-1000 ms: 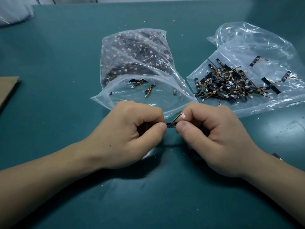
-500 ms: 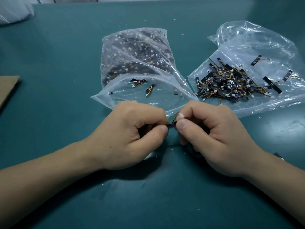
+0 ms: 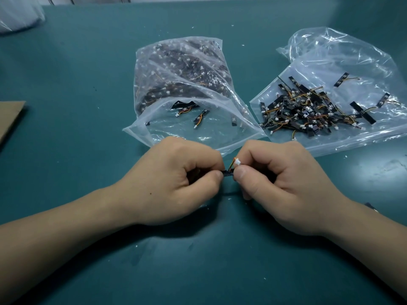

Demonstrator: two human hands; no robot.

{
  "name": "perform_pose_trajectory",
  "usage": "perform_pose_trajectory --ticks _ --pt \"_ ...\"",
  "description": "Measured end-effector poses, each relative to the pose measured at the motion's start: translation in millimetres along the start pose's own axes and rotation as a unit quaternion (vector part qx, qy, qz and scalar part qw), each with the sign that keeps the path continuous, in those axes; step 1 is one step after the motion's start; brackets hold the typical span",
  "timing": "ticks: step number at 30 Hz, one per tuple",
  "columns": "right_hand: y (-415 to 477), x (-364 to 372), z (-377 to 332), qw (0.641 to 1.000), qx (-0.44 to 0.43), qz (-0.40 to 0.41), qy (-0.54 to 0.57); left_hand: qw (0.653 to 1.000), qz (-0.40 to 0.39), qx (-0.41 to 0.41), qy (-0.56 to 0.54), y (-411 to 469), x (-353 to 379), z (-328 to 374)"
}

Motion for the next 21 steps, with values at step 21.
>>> perform_pose_trajectory --ticks 21 --pt "-0.2 2.5 -0.1 0.999 0.011 0.032 -0.014 1.000 0.008 -0.025 0.011 1.2 1.8 -1.5"
Point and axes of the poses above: each hand's wrist, its own y-axis towards the middle knuckle, its own x-axis out of the palm, z = x × y, the point moved 1 cm from there along y, towards the middle knuckle, and after that the axes turned 14 degrees about -y, right-handed, at the moved point
